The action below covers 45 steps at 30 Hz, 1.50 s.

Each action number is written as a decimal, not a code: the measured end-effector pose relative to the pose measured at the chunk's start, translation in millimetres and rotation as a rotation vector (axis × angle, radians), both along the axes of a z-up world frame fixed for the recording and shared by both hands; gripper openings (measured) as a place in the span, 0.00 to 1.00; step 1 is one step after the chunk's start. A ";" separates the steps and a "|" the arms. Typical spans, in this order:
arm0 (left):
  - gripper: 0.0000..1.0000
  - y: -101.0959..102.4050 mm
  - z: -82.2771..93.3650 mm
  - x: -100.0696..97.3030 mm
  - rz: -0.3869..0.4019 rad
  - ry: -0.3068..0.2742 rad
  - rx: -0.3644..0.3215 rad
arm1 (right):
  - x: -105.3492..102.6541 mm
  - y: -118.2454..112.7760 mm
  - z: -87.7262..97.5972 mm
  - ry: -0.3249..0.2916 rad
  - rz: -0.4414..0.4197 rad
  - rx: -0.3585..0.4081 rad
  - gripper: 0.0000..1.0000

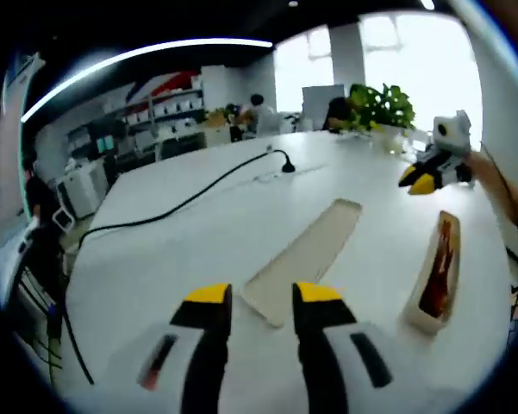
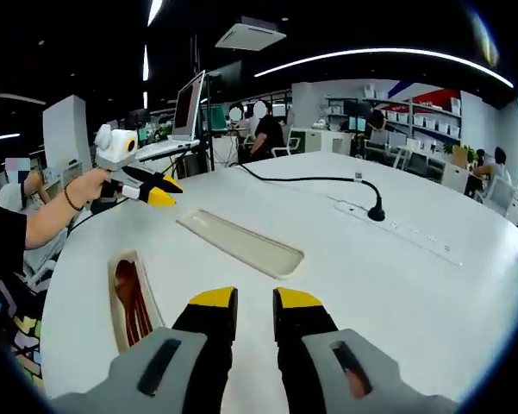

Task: Arrange the utensils inside the cutlery case until each visible utensil rests in its matching compartment.

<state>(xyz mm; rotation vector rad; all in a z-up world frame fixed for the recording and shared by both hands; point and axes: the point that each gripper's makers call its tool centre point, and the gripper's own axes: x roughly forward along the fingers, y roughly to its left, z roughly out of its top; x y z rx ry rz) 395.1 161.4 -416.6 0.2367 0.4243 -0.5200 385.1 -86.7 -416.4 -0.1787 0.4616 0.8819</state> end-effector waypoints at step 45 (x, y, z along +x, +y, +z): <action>0.27 -16.7 -38.5 -2.4 0.089 0.395 -0.502 | 72.9 27.1 -44.4 0.201 -0.315 -0.300 0.02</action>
